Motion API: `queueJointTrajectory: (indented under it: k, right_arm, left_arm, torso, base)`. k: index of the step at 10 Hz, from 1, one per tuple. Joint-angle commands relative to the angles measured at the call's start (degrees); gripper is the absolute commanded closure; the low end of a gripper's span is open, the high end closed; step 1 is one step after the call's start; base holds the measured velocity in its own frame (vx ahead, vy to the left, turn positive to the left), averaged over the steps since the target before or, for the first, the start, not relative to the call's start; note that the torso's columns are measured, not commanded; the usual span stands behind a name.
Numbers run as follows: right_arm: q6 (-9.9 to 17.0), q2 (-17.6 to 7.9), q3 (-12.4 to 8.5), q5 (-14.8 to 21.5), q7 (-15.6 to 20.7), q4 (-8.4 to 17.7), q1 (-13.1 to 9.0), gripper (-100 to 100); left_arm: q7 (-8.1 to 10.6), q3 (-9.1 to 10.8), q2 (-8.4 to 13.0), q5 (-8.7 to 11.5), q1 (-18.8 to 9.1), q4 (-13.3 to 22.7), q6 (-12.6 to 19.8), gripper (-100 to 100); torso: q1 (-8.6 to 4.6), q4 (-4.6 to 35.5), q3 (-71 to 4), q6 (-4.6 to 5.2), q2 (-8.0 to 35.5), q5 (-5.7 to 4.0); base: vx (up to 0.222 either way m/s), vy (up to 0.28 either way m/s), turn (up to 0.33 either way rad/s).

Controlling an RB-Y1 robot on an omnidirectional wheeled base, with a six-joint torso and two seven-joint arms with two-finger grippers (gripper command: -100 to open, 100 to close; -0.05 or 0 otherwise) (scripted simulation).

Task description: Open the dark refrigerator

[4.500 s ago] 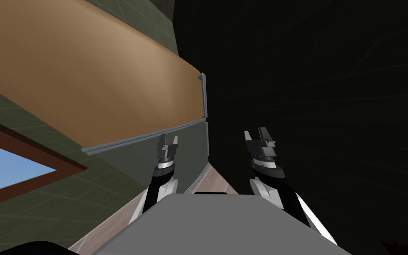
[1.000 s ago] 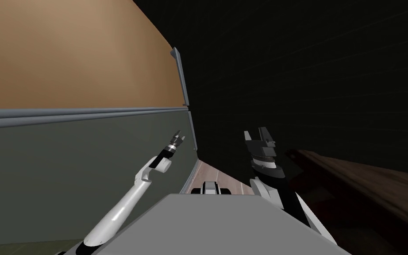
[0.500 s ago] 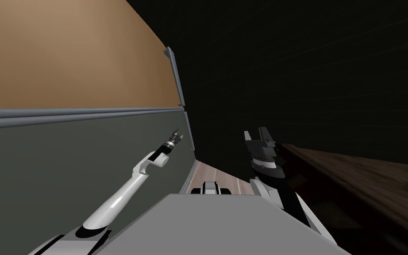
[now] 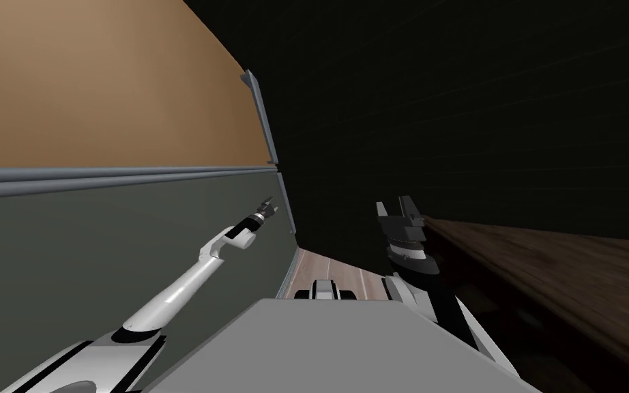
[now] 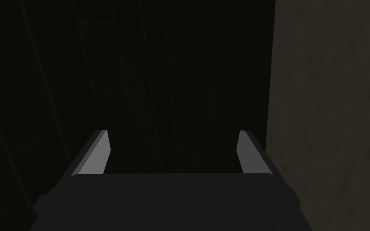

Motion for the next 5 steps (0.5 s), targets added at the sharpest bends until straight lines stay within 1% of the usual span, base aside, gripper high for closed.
queueJointTrajectory:
  k: [1,2,3,4,5]
  right_arm:
    - [0.0,0.0,0.0,0.0,0.0,0.0,0.0,0]
    - [0.0,0.0,0.0,0.0,0.0,0.0,0.0,0]
    - [0.0,0.0,0.0,0.0,0.0,0.0,0.0,0]
    - [0.0,0.0,0.0,0.0,0.0,0.0,0.0,0]
    - [0.0,0.0,0.0,0.0,0.0,0.0,0.0,0]
  left_arm:
    - [1.38,0.66,4.3,2.5,-2.3,2.5,3.5,-100]
    - [2.08,1.0,6.1,3.9,-3.6,3.9,5.4,-100]
    - [2.08,1.0,7.3,3.9,-3.6,4.3,5.4,-100]
    - [2.69,1.35,9.1,5.2,-4.7,6.1,7.1,-100]
    - [2.69,1.35,9.8,5.2,-4.7,6.1,7.1,-100]
  torso:
    - [-0.01,0.0,0.0,-0.02,0.0,0.0]
    - [-0.03,0.0,0.0,0.02,0.0,-0.01]
    - [-0.01,0.0,0.0,0.01,0.0,0.0]
    - [0.02,0.0,0.0,-0.07,0.0,0.01]
    - [0.01,0.0,0.0,-0.01,0.0,0.0]
  base:
    - [-0.022,0.007,-0.233]
    - [-0.042,0.012,-0.318]
    - [-0.033,0.013,-0.133]
    - [-0.028,0.011,-0.173]
    - [-0.021,0.011,-0.115]
